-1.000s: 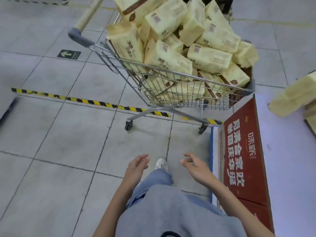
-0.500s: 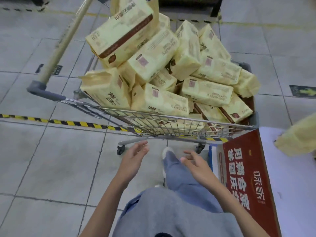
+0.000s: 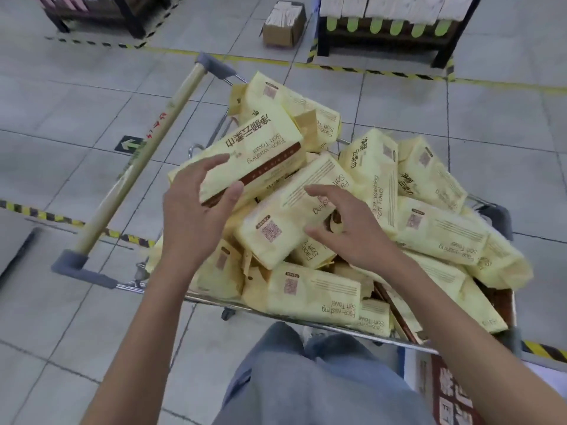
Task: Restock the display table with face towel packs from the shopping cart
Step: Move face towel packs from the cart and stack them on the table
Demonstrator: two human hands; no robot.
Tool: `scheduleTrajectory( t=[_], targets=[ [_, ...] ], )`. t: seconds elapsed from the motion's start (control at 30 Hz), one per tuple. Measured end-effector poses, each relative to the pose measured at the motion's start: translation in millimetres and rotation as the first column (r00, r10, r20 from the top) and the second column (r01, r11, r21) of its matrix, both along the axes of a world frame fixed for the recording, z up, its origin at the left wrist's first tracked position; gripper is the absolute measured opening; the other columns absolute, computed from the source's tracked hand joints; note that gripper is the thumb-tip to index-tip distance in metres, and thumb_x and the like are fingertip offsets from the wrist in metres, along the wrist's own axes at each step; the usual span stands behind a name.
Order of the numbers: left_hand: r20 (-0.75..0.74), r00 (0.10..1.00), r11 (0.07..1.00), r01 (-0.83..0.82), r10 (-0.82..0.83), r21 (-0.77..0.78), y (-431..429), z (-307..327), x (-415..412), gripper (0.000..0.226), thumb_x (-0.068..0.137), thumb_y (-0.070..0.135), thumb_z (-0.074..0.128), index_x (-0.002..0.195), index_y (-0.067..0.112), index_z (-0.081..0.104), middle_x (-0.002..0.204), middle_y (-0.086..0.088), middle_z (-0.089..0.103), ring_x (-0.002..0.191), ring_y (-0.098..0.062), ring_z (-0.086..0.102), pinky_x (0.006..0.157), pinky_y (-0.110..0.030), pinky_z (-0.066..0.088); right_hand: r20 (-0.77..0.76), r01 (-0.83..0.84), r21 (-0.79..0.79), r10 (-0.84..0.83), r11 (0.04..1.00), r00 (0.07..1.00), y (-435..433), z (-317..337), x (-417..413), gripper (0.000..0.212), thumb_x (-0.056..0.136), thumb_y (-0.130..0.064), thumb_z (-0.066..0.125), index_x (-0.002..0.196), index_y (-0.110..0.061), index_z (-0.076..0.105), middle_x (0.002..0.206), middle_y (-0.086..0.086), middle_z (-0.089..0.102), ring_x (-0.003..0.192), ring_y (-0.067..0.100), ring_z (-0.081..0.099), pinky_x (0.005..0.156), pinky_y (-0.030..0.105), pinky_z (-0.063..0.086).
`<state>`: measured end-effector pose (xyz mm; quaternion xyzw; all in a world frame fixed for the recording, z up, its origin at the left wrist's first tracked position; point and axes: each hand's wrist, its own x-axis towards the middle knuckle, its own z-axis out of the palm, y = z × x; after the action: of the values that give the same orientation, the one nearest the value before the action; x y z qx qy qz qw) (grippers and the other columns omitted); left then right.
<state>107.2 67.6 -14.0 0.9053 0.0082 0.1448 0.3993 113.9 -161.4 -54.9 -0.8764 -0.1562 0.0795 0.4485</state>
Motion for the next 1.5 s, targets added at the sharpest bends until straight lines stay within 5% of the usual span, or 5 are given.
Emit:
scheduleTrajectory(
  t=[0.3,0.67,0.93,1.17,1.5],
  targets=[
    [-0.335,0.936,0.775,0.292,-0.110,0.561,33,-22,77,0.128,0.056,0.083,0.058,0.152,0.016,0.009,0.150,-0.014,0.031,0.134,-0.033,0.032,0.110,-0.047,0.026,0.332,-0.231,-0.528,0.449,0.817,0.830,11,-24,51,0.101,0.054,-0.053,0.082,0.141,-0.023,0.040,0.145,0.004,0.042,0.140,0.030,0.028,0.114,0.047,0.008],
    [-0.301,0.951,0.926,0.171,-0.066,0.337,42,-21,86,0.114,0.046,0.077,0.055,0.146,0.028,0.027,0.135,-0.001,0.050,0.119,-0.023,0.048,0.097,-0.042,0.039,0.525,-0.172,-0.575,0.522,0.800,0.672,21,-38,67,0.083,0.052,-0.043,0.080,0.123,-0.022,0.043,0.118,0.003,0.055,0.116,0.024,0.049,0.110,0.054,0.023],
    [-0.227,0.972,0.996,-0.052,0.067,0.071,52,-4,74,0.113,0.043,0.067,0.070,0.143,0.030,0.034,0.129,0.013,0.048,0.114,-0.010,0.047,0.100,-0.037,0.042,0.608,-0.093,-0.194,0.194,0.977,0.770,7,-23,66,0.080,0.056,-0.052,0.076,0.121,-0.019,0.044,0.117,0.003,0.054,0.112,0.021,0.048,0.103,0.048,0.033],
    [-0.166,0.978,0.907,-0.183,0.129,-0.378,49,12,62,0.100,0.046,0.056,0.080,0.135,0.030,0.043,0.121,0.005,0.061,0.106,-0.015,0.064,0.079,-0.036,0.057,0.186,0.226,0.397,-0.319,0.889,0.929,-3,18,54,0.086,0.041,-0.053,0.081,0.114,-0.033,0.040,0.110,-0.017,0.049,0.103,0.000,0.049,0.089,0.021,0.043],
    [-0.272,0.959,0.638,-0.161,-0.080,-0.753,-14,8,34,0.079,0.048,0.038,0.078,0.120,0.015,0.057,0.096,0.001,0.074,0.082,-0.018,0.072,0.058,-0.028,0.056,-0.502,0.587,0.718,-0.306,0.373,0.809,-44,22,25,0.081,0.041,-0.033,0.080,0.117,-0.015,0.055,0.110,0.008,0.069,0.091,0.025,0.069,0.074,0.046,0.058]
  ],
)
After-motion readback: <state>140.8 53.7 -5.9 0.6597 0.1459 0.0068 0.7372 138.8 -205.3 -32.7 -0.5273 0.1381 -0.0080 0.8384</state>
